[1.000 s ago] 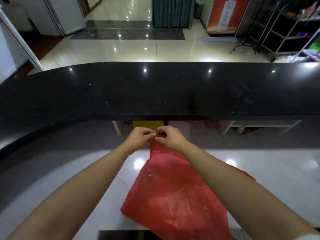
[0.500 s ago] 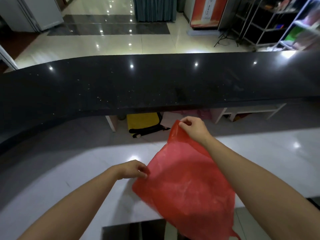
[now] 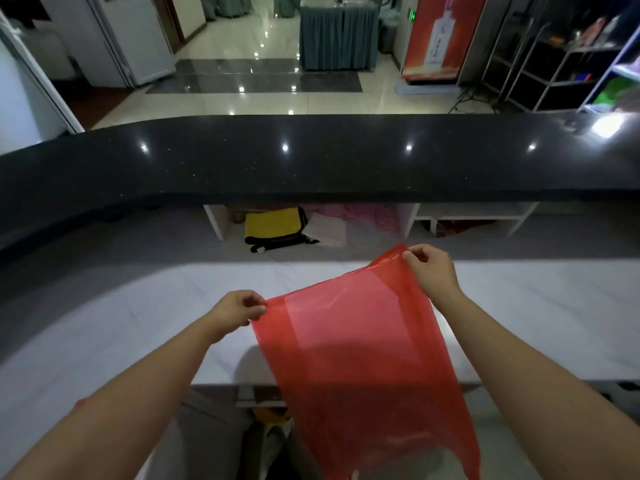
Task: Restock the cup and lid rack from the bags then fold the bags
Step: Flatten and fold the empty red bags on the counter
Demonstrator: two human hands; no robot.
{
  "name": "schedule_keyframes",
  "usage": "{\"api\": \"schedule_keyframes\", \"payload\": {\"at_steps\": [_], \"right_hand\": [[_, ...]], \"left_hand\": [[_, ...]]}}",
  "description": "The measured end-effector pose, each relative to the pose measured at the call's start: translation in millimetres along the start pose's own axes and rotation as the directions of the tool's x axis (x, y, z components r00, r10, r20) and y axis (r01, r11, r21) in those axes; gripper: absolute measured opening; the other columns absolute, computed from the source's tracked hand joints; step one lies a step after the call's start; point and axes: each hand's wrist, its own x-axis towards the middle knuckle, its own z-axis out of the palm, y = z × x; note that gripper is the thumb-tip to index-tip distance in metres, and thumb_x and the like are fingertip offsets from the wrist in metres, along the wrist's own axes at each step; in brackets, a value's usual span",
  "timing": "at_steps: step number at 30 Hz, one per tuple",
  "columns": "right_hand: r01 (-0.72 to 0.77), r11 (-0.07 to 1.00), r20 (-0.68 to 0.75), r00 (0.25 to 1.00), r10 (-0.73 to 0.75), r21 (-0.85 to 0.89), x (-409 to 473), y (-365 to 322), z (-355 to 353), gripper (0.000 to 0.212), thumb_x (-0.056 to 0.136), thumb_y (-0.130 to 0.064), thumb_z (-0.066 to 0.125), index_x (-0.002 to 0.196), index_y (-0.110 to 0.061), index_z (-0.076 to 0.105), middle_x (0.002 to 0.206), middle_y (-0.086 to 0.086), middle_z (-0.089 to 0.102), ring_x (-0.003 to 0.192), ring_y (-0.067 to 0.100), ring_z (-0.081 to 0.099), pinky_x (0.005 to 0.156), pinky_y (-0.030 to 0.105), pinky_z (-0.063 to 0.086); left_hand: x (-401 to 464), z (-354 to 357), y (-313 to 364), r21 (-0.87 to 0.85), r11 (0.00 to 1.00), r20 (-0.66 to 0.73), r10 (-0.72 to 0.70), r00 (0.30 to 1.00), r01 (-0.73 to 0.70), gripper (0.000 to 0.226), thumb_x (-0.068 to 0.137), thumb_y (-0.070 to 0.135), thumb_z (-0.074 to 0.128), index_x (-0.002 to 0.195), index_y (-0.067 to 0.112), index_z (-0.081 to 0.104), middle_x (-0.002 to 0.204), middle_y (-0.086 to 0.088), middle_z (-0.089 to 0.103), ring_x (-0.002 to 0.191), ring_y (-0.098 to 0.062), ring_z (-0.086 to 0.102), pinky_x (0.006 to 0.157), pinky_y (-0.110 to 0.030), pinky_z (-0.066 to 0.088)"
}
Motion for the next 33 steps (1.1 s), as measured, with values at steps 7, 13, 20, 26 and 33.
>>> {"api": "schedule_keyframes", "payload": {"at_steps": [7, 13, 20, 26, 33], "right_hand": [[-0.096, 0.994, 0.058, 0.993, 0.099, -0.058, -39.4, 39.9, -43.7, 0.014, 0.095, -0.021, 0.064, 0.082, -0.025, 0.070, 0.084, -0.008, 0.070, 0.085, 0.014, 0.065, 0.076, 0.029, 0.048], [-0.168, 0.983, -0.008, 0.986, 0.168, -0.081, -62.5, 45.0, -43.0, 0.014, 0.096, -0.021, 0.063, 0.084, -0.024, 0.069, 0.081, -0.012, 0.065, 0.085, 0.017, 0.062, 0.078, 0.031, 0.045], [-0.138, 0.987, 0.027, 0.990, 0.140, -0.079, -58.2, 27.4, -34.5, 0.011, 0.094, -0.024, 0.064, 0.088, -0.020, 0.072, 0.084, -0.009, 0.068, 0.085, 0.016, 0.062, 0.078, 0.031, 0.048], [-0.169, 0.985, 0.056, 0.984, 0.171, -0.044, -30.1, 0.4, 0.5, 0.012, 0.098, -0.015, 0.058, 0.091, -0.011, 0.067, 0.066, 0.005, 0.071, 0.057, 0.017, 0.072, 0.063, 0.037, 0.059], [-0.302, 0.944, 0.031, 0.953, 0.301, 0.129, 8.9, 5.2, 70.5, 0.014, 0.100, -0.006, 0.050, 0.090, -0.010, 0.059, 0.079, 0.013, 0.071, 0.066, 0.020, 0.076, 0.070, 0.038, 0.063]], "left_hand": [[-41.6, 16.3, 15.2, -0.066, 0.998, -0.245, 0.007, 0.970, -0.024, 0.002, 0.089, 0.007, 0.074, 0.088, 0.007, 0.073, 0.086, -0.011, 0.073, 0.079, -0.022, 0.065, 0.080, -0.041, 0.056], [-57.5, 11.2, 32.7, -0.004, 0.998, -0.277, 0.052, 0.960, -0.055, 0.006, 0.090, 0.006, 0.072, 0.087, 0.011, 0.073, 0.083, -0.009, 0.074, 0.077, -0.019, 0.065, 0.071, -0.033, 0.052], [-64.0, -15.8, 38.1, 0.055, 0.997, -0.351, 0.076, 0.933, -0.061, 0.014, 0.090, 0.001, 0.068, 0.091, 0.015, 0.072, 0.087, -0.004, 0.073, 0.082, -0.017, 0.067, 0.071, -0.030, 0.051], [-39.6, -38.5, 37.1, 0.146, 0.989, -0.469, 0.095, 0.878, -0.029, 0.010, 0.090, 0.008, 0.069, 0.093, 0.017, 0.071, 0.087, -0.001, 0.072, 0.083, -0.018, 0.068, 0.074, -0.032, 0.053], [43.6, -52.2, 16.7, 0.203, 0.978, -0.470, 0.060, 0.880, 0.041, 0.010, 0.092, 0.011, 0.064, 0.091, 0.020, 0.068, 0.086, 0.002, 0.068, 0.086, -0.019, 0.063, 0.060, -0.021, 0.040]]}}
